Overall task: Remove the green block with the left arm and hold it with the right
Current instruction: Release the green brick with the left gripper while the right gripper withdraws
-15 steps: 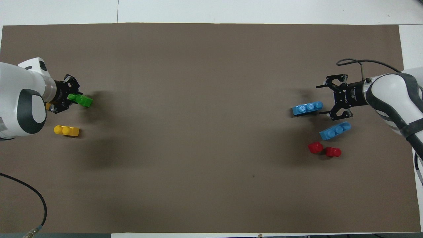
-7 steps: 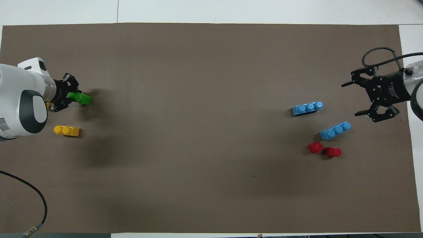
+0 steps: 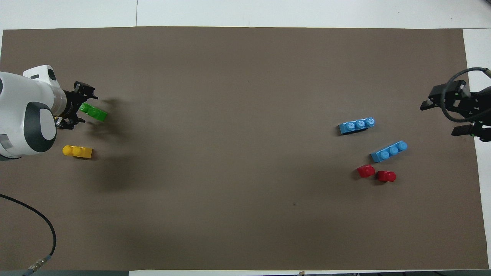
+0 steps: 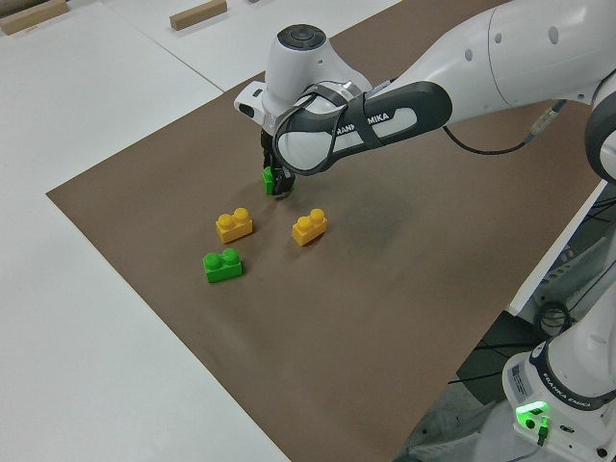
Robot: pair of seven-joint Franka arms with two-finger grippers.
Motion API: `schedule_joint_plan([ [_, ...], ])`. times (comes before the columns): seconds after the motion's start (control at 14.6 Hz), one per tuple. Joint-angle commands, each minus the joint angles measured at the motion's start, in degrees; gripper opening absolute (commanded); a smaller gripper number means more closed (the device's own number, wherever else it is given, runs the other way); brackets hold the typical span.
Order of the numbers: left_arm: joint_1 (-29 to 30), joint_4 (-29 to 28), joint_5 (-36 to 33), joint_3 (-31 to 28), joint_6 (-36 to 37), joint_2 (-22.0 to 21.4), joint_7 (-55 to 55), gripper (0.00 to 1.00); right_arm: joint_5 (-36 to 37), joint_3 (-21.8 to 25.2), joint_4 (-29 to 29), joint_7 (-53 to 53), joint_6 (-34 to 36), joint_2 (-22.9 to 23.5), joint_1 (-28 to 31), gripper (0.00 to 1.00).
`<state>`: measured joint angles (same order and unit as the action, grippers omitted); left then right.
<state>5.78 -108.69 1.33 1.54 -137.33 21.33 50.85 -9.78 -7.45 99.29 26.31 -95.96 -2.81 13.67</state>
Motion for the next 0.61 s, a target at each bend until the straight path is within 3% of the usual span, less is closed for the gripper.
schedule_joint_plan([
  [0.0,0.5,3.6,0.6,0.2,7.4,-1.5,-3.7,1.0,2.7,-0.5,-3.5,-9.5,4.5,-0.8,0.2,1.0],
  [0.27,0.6,4.0,0.6,0.0,13.5,-7.1,-16.4,1.0,9.9,-1.9,-8.6,-21.7,8.5,0.4,-0.3,1.0],
  [0.55,-0.2,9.2,0.5,0.1,23.0,-10.3,-30.7,1.0,10.7,-1.9,-9.7,-22.7,9.1,0.6,-0.9,1.0],
])
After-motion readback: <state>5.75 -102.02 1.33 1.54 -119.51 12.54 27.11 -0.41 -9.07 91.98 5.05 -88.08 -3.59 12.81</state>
